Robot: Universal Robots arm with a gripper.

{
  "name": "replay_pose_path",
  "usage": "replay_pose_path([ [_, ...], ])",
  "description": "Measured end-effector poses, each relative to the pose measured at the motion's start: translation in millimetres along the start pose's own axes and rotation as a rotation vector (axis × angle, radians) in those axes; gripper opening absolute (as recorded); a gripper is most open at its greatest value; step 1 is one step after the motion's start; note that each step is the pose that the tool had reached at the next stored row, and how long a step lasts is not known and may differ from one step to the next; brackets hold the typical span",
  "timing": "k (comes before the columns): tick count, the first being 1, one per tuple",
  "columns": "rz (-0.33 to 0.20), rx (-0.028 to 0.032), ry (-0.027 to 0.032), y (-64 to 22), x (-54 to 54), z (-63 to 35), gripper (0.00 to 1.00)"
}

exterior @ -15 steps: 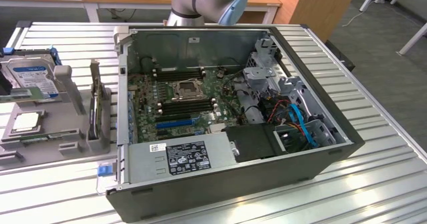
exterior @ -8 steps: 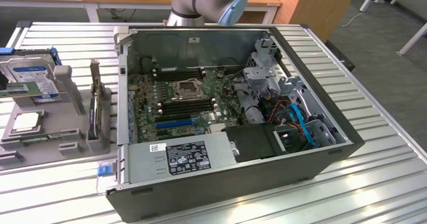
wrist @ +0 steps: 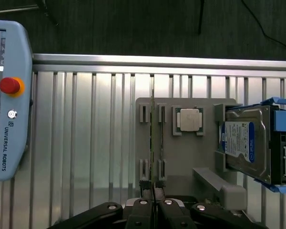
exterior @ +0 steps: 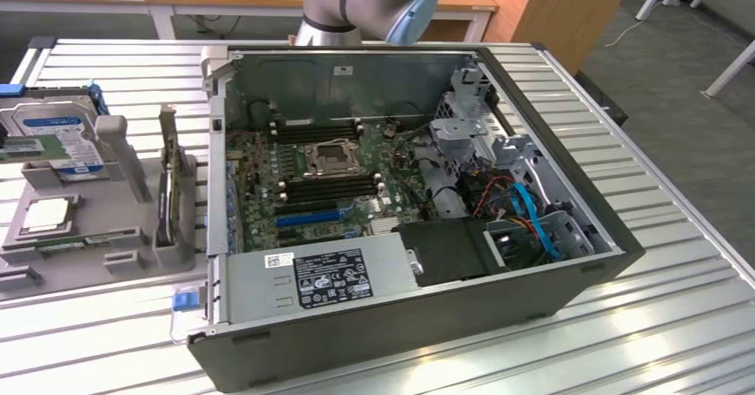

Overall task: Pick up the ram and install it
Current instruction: 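Pick up the ram and move it above insertion slot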

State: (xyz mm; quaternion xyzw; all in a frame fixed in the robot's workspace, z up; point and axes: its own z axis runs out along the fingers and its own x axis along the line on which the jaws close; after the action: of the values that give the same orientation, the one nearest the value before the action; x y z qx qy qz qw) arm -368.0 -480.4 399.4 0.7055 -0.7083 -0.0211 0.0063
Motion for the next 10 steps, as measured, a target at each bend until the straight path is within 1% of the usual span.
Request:
replay_pose_path([
  [4, 0.000, 0.0000, 0.0000, 0.1, -0.1, -3.2, 0.11],
  [10, 0.000, 0.0000, 0.0000, 0.1, -0.1, -3.4, 0.11],
])
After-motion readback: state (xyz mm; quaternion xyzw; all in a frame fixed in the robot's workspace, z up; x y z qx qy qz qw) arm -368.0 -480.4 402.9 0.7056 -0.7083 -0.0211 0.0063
